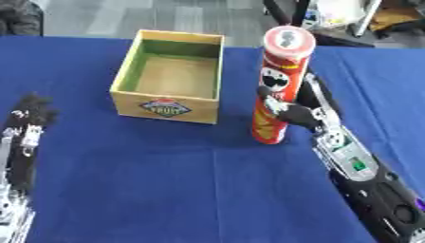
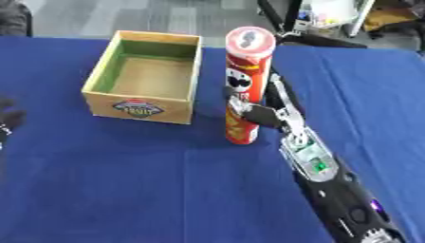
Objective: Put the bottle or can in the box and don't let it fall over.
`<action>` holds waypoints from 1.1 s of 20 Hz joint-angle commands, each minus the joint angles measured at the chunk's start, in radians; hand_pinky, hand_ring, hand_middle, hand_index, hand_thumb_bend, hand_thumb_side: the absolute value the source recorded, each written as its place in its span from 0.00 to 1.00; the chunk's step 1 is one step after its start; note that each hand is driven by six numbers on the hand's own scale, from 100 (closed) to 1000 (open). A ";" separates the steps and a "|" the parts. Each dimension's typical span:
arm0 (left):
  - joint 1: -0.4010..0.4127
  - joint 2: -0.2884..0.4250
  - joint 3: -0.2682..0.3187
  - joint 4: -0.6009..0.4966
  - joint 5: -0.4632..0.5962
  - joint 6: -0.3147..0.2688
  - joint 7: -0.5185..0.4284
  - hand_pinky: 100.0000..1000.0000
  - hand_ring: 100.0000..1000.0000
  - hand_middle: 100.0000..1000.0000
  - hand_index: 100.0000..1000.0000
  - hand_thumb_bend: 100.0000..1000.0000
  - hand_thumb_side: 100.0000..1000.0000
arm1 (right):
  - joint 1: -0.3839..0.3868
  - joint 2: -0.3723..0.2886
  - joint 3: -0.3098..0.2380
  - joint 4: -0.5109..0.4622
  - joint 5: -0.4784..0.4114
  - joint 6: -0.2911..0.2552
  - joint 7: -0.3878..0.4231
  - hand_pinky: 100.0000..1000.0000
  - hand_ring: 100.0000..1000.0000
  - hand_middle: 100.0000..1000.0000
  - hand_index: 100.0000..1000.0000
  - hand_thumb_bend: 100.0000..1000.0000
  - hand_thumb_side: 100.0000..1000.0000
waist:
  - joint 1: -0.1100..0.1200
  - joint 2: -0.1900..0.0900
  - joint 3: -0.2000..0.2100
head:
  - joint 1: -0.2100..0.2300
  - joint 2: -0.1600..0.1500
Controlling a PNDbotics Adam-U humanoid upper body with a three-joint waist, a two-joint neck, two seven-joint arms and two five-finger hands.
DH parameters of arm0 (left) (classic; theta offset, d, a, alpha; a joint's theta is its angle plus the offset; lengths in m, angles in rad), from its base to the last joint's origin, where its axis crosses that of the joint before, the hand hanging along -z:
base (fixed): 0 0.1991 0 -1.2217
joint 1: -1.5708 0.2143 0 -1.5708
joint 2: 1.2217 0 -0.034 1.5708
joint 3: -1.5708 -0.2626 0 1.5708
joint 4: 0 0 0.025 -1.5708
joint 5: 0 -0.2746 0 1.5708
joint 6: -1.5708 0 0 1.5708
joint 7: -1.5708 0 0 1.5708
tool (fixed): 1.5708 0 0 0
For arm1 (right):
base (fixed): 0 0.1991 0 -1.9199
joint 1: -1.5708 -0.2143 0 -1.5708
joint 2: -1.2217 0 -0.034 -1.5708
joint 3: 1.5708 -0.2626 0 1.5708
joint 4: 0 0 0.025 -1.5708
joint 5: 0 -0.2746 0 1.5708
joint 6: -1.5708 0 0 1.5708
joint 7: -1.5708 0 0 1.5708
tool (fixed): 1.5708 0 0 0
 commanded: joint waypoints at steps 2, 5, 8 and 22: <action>-0.011 0.009 -0.001 -0.017 0.003 0.000 -0.003 0.86 0.77 0.80 0.94 0.41 0.72 | -0.013 -0.008 -0.007 0.001 -0.004 0.003 -0.015 0.46 0.43 0.39 0.68 0.00 0.00 | 0.003 -0.013 0.002 | -0.002 -0.005; -0.011 0.009 -0.001 -0.016 0.004 0.000 -0.003 0.86 0.77 0.80 0.94 0.41 0.72 | -0.013 -0.006 -0.010 0.006 -0.016 0.002 -0.045 0.35 0.32 0.28 0.54 0.00 0.00 | 0.002 -0.012 0.002 | -0.003 -0.005; -0.011 0.010 -0.001 -0.016 0.004 0.000 -0.003 0.86 0.77 0.80 0.94 0.41 0.72 | -0.015 -0.006 -0.010 0.010 -0.045 -0.001 -0.086 0.26 0.24 0.20 0.44 0.00 0.00 | 0.002 -0.013 0.003 | -0.003 -0.004; -0.017 0.006 -0.009 -0.022 0.008 0.001 -0.010 0.86 0.77 0.80 0.94 0.41 0.72 | -0.136 -0.076 -0.004 -0.035 -0.114 0.033 -0.101 0.24 0.22 0.17 0.41 0.00 0.00 | 0.006 -0.011 0.024 | -0.019 -0.022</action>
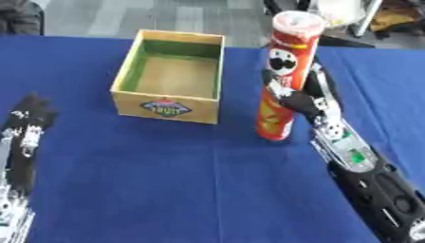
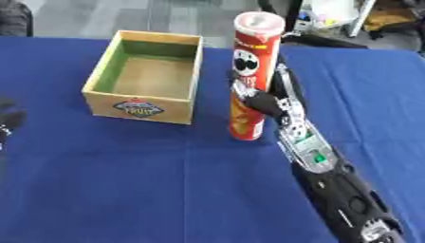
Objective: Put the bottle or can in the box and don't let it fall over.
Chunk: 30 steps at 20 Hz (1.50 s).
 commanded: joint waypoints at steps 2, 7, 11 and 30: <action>-0.019 0.002 -0.010 -0.023 0.010 -0.002 -0.012 0.86 0.77 0.80 0.94 0.41 0.72 | -0.082 -0.056 -0.009 -0.035 -0.018 0.024 -0.001 0.24 0.22 0.17 0.41 0.00 0.00 | 0.007 -0.007 0.017 | -0.019 -0.027; -0.043 -0.008 -0.037 -0.028 0.022 0.000 -0.038 0.86 0.77 0.80 0.94 0.41 0.72 | -0.183 -0.079 -0.028 0.010 -0.021 0.041 -0.016 0.24 0.22 0.18 0.42 0.00 0.00 | 0.009 0.010 0.069 | -0.070 -0.058; -0.072 -0.023 -0.060 -0.030 0.029 0.002 -0.062 0.86 0.77 0.80 0.94 0.41 0.72 | -0.256 -0.078 -0.045 0.082 -0.003 0.031 -0.026 0.25 0.22 0.18 0.42 0.00 0.00 | 0.012 0.027 0.124 | -0.124 -0.087; -0.131 -0.054 -0.104 -0.043 0.047 0.009 -0.113 0.86 0.77 0.80 0.94 0.41 0.72 | -0.387 0.090 -0.115 0.513 0.073 -0.122 -0.193 0.38 0.29 0.24 0.48 0.00 0.00 | 0.014 0.072 0.286 | -0.344 -0.143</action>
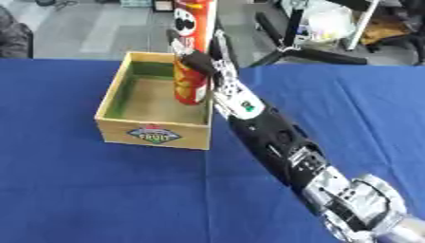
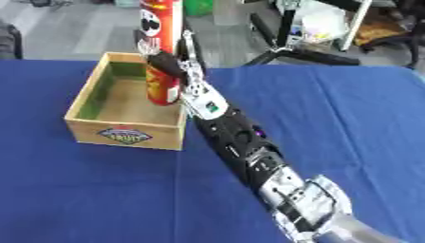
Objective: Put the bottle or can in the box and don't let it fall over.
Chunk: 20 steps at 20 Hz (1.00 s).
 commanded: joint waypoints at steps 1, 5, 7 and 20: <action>-0.016 0.006 0.000 -0.019 0.002 -0.001 -0.005 0.86 0.77 0.80 0.94 0.41 0.72 | -0.011 0.017 0.004 0.015 0.012 -0.014 0.014 0.40 0.31 0.26 0.49 0.00 0.00 | 0.008 -0.012 0.001 | -0.011 -0.013; -0.015 0.006 0.002 -0.018 0.002 -0.001 -0.004 0.86 0.77 0.79 0.94 0.41 0.72 | 0.003 0.034 0.011 0.022 0.024 -0.023 0.057 0.57 0.56 0.48 0.73 0.00 0.00 | 0.008 -0.013 -0.002 | -0.011 -0.013; -0.014 0.007 0.003 -0.018 0.001 -0.002 -0.004 0.86 0.77 0.79 0.94 0.41 0.72 | 0.007 0.033 0.015 0.015 0.039 -0.030 0.087 0.66 0.69 0.61 0.84 0.16 0.01 | 0.008 -0.015 -0.005 | -0.008 -0.014; -0.002 0.014 0.009 -0.012 -0.002 -0.003 0.001 0.86 0.77 0.79 0.94 0.41 0.72 | -0.017 -0.013 0.012 -0.074 0.111 -0.039 0.161 0.91 0.91 0.92 1.00 0.40 0.31 | 0.005 -0.026 -0.022 | 0.000 -0.010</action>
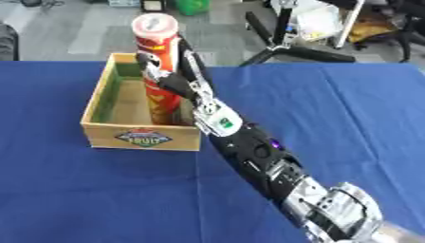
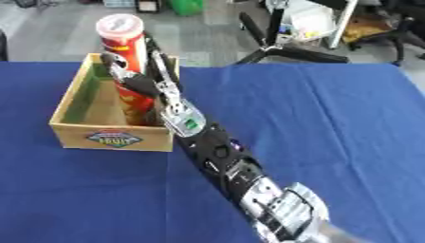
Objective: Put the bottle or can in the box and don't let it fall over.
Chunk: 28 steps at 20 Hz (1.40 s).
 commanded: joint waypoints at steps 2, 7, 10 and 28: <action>-0.003 0.017 0.009 -0.011 -0.002 -0.002 0.002 0.86 0.77 0.79 0.94 0.41 0.72 | -0.034 -0.040 0.001 -0.058 0.024 0.019 0.021 0.92 0.92 0.94 1.00 0.40 0.32 | 0.004 -0.026 -0.005 | 0.006 -0.009; 0.005 0.023 0.012 -0.008 -0.004 -0.002 0.005 0.86 0.77 0.79 0.95 0.41 0.72 | -0.038 -0.074 0.000 -0.112 0.019 0.050 0.041 0.93 0.92 0.95 1.00 0.40 0.33 | -0.002 -0.036 -0.019 | 0.017 -0.002; 0.012 0.028 0.016 -0.006 -0.006 -0.003 0.008 0.86 0.77 0.79 0.95 0.41 0.72 | -0.036 -0.099 -0.001 -0.154 -0.011 0.060 0.036 0.93 0.92 0.95 1.00 0.39 0.32 | -0.006 -0.043 -0.032 | 0.028 0.004; 0.064 0.067 0.050 0.011 -0.026 -0.010 0.043 0.86 0.77 0.79 0.94 0.41 0.72 | 0.262 -0.338 -0.040 -0.730 -0.284 0.112 -0.060 0.88 0.87 0.89 1.00 0.29 0.31 | -0.036 -0.082 -0.185 | 0.147 0.037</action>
